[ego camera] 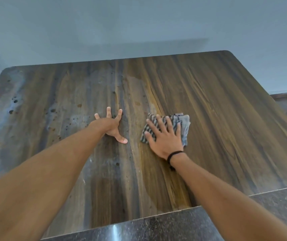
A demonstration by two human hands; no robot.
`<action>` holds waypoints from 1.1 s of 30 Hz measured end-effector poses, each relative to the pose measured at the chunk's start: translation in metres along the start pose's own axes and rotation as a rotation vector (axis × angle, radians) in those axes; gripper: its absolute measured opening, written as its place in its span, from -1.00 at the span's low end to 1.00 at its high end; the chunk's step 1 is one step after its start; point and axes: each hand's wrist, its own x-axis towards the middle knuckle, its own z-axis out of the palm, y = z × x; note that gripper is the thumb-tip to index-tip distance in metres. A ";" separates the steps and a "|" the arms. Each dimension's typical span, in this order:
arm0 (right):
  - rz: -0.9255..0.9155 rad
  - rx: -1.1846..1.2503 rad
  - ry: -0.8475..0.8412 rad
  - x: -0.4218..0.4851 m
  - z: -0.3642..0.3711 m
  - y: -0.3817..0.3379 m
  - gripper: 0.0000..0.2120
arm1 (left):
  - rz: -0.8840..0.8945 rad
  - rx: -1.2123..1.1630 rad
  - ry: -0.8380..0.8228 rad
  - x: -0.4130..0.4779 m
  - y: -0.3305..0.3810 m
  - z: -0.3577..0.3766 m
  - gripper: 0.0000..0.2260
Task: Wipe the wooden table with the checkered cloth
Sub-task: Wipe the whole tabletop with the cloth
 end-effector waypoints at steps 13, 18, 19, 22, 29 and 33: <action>-0.156 0.004 -0.113 0.018 -0.001 0.016 -0.43 | 0.032 0.046 0.060 0.001 -0.004 0.003 0.29; 0.100 0.062 -0.032 0.061 -0.009 -0.007 -0.42 | 0.034 0.029 0.044 0.003 -0.005 0.002 0.29; 0.017 0.021 -0.019 0.053 0.000 -0.016 -0.42 | 0.035 0.029 0.040 0.005 -0.006 0.003 0.30; -0.184 -0.010 -0.064 0.035 0.002 0.011 -0.44 | 0.031 0.000 0.025 0.011 -0.006 0.006 0.32; -0.071 0.000 0.000 0.078 0.001 -0.009 -0.41 | -0.004 -0.008 0.046 0.021 -0.014 -0.019 0.32; -0.043 0.047 -0.049 0.114 -0.024 0.023 -0.43 | -0.010 -0.046 0.056 0.033 -0.026 -0.044 0.31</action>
